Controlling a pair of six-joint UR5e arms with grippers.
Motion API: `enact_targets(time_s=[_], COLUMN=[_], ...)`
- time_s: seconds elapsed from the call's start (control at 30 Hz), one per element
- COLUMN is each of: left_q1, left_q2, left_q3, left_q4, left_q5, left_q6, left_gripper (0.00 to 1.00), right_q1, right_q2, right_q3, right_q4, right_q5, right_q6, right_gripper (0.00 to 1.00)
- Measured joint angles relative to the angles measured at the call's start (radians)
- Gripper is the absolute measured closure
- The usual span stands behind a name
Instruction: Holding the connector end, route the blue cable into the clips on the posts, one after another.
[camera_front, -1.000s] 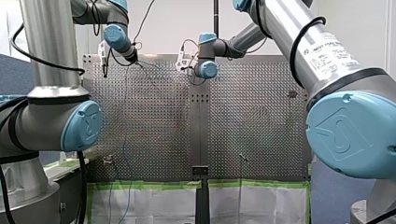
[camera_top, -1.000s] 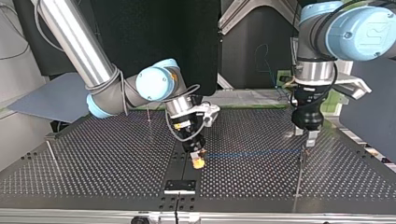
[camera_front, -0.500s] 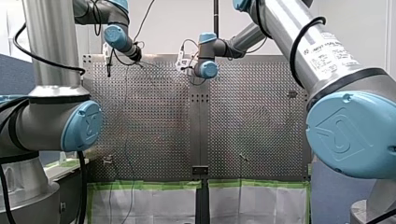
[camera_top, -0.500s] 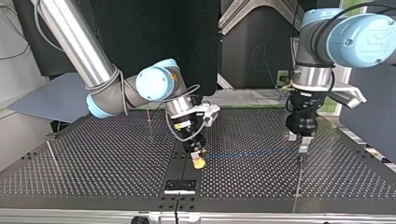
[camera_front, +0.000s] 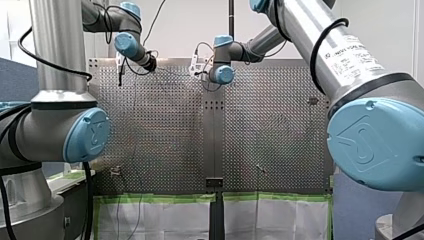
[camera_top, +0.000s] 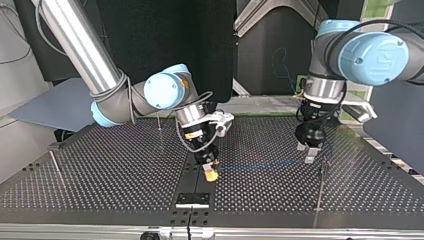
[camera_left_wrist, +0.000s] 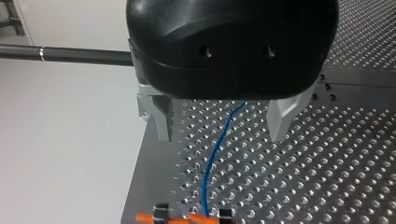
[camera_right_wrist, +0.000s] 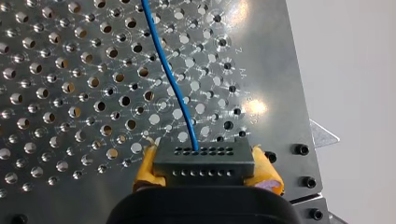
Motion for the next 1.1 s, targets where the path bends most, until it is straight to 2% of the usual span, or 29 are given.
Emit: enact_targets(time_s=[0.33,0.5,0.73,0.93,1.1], left_q1=[-0.004,-0.019,-0.050,-0.070,-0.082], left_q2=[-0.018,-0.056,-0.073,-0.074,-0.090], left_q3=[0.000,0.000,0.025,0.045,0.047], left_q4=[0.060,0.096,0.147,0.162,0.169], left_q5=[-0.045,-0.046,-0.097,-0.144,-0.142], left_q6=[0.003,0.018,0.028,0.041,0.047], left_gripper=[0.00,0.00,0.00,0.00,0.00], right_q1=[0.000,0.000,0.000,0.000,0.000], right_q2=[0.000,0.001,0.001,0.002,0.003], right_q3=[0.000,0.000,0.000,0.000,0.000], right_q4=[-0.001,-0.002,-0.002,-0.001,-0.001], right_q5=[-0.003,-0.007,-0.009,-0.011,-0.016], right_q6=[0.002,0.003,0.003,0.003,0.004], right_gripper=[1.00,1.00,1.00,1.00,1.00])
